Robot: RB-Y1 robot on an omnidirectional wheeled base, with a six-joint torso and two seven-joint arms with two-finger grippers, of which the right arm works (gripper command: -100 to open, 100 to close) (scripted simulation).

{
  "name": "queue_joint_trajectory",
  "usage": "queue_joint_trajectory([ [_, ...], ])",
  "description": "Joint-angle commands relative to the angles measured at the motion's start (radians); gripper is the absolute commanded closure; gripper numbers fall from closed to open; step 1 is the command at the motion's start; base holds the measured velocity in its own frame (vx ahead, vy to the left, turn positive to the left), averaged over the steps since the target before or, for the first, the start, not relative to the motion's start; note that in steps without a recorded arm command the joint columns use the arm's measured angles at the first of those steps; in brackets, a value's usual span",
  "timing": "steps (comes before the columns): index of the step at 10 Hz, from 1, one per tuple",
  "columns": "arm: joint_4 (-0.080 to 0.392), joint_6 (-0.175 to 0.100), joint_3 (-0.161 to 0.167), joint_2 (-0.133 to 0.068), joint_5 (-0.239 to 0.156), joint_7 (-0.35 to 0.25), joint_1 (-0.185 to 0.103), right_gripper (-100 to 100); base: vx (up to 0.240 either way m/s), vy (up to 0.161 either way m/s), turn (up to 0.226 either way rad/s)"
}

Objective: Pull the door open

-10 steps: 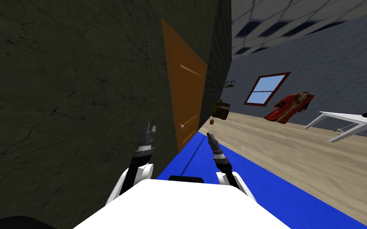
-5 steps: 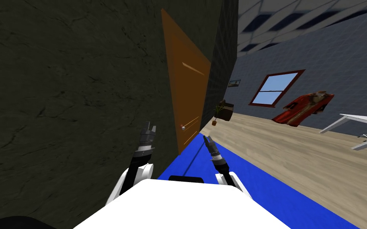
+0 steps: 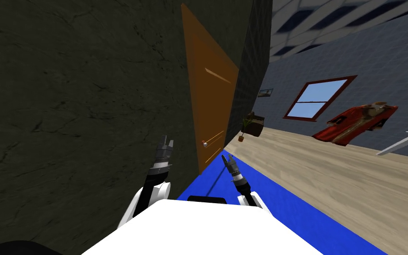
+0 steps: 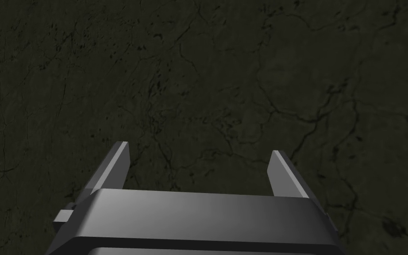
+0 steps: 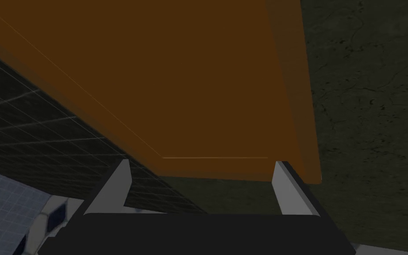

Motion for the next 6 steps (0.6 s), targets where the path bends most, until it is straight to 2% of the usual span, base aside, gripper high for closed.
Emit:
queue_joint_trajectory([
  [1, 0.043, -0.014, 0.009, -0.012, 0.018, 0.035, -0.010, -100, 0.104, -0.021, 0.100],
  [6, 0.193, -0.066, 0.037, -0.033, 0.073, 0.145, -0.053, -100, 0.099, -0.016, 0.073],
])
